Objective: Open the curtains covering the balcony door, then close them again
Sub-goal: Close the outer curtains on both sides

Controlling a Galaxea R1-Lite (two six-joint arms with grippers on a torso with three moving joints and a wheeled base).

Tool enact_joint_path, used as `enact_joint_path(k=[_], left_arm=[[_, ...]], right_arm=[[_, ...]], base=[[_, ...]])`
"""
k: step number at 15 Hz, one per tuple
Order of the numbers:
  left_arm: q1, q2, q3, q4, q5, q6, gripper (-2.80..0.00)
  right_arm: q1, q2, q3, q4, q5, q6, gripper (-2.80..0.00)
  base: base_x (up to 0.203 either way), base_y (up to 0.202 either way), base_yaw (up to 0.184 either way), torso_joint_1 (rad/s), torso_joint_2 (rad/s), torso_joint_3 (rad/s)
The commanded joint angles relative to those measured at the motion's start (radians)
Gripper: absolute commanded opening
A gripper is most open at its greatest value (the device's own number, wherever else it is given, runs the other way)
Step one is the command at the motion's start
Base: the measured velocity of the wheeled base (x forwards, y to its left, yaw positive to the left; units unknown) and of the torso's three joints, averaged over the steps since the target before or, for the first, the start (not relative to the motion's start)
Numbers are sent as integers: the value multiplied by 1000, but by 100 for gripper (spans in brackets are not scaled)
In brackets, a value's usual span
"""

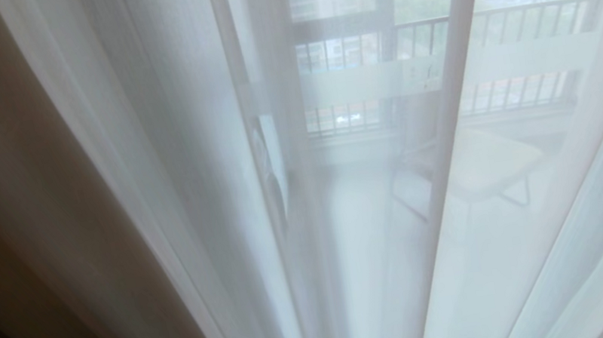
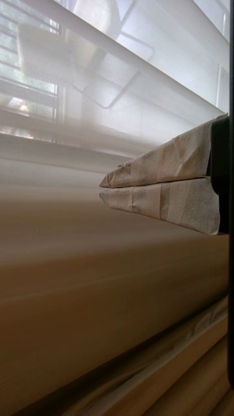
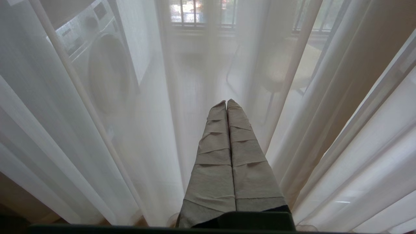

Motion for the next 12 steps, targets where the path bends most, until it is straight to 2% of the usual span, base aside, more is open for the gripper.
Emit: enact_joint_path(k=[1, 3, 4, 6, 10, 12], left_arm=[[0, 0, -44, 11, 6, -6, -280], [0, 4, -139, 62, 26, -16, -280], [0, 10, -186, 76, 61, -17, -280], [0, 79, -284, 95, 170, -15, -280], [0, 347, -517, 102, 344, -12, -280], [1, 492, -638, 103, 458, -11, -280]], right_arm=[[0, 0, 0, 0, 0, -1, -280], [0, 0, 0, 0, 0, -1, -280], [0, 0, 0, 0, 0, -1, -280], [0, 0, 0, 1, 0, -1, -280], [0, 0, 0, 1, 0, -1, -280], [0, 0, 0, 1, 0, -1, -280]], base=[[0, 0, 0, 0, 0, 0], [0, 0, 0, 0, 0, 0], [0, 0, 0, 0, 0, 0], [0, 0, 0, 0, 0, 0], [0, 0, 0, 0, 0, 0], [0, 0, 0, 0, 0, 0]])
